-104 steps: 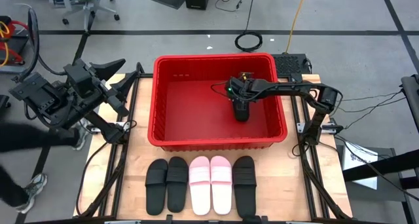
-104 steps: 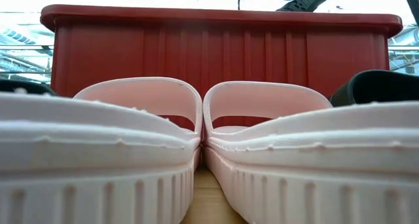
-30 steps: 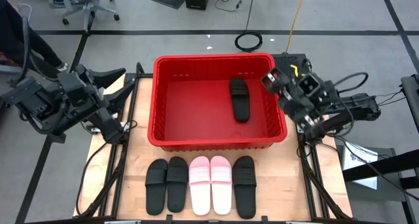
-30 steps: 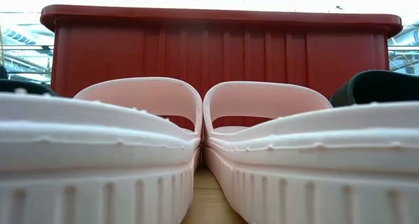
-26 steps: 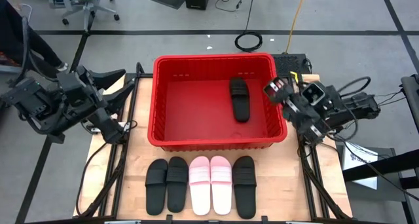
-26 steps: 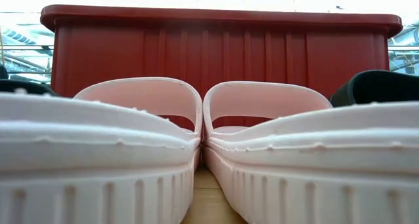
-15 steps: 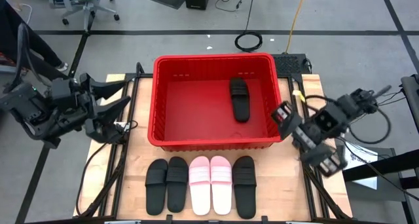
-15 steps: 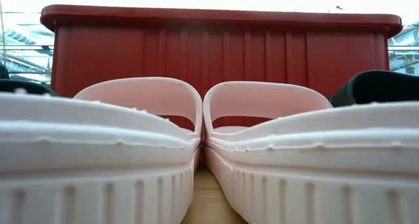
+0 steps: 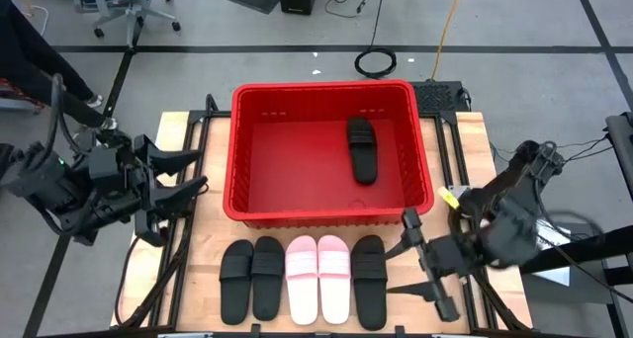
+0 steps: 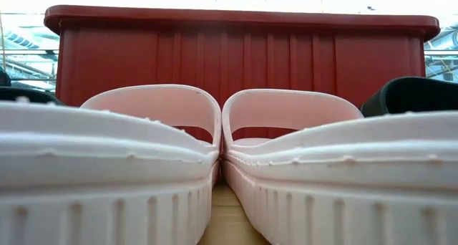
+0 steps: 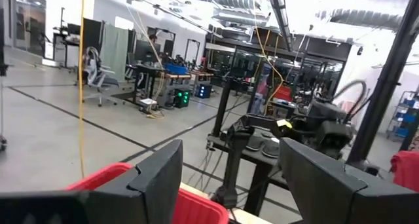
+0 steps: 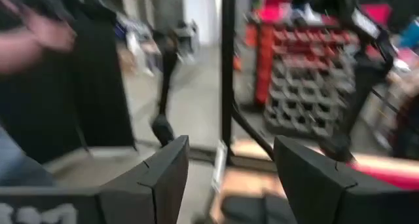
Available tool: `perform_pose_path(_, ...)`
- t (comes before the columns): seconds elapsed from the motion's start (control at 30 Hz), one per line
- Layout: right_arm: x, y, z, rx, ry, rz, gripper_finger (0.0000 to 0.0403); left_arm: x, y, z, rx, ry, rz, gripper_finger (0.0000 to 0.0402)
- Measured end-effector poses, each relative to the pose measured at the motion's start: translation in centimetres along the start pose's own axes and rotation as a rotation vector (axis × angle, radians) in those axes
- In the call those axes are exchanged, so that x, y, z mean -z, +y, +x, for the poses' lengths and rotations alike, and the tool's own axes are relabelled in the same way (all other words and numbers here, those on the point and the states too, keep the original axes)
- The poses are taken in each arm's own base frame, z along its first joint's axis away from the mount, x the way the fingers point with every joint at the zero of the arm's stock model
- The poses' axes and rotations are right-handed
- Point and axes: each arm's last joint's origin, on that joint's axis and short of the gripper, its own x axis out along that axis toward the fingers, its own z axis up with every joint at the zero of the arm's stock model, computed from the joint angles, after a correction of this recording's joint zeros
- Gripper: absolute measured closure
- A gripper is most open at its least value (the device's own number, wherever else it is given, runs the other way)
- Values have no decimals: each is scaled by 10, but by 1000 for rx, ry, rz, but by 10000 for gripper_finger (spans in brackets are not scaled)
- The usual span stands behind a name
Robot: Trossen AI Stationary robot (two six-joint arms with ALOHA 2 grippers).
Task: Pick and place slides into bin
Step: Put the black slipper into the red container
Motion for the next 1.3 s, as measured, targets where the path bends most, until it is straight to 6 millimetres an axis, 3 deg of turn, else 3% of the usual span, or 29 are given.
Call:
perform_pose_path(0.2, 43, 19, 12, 123, 245, -84, 190, 5, -4, 1, 2, 9, 12, 147)
perform_pose_path(0.67, 149, 34, 53, 201, 849, -148, 190, 9, -5, 1, 5, 24, 44, 147)
perform_pose_path(1.07, 214, 40, 88, 214, 1065, -269, 190, 11, -5, 1, -1, 32, 69, 147)
perform_pose_path(1.3, 243, 27, 109, 293, 1126, -310, 190, 11, -5, 1, -1, 32, 69, 147)
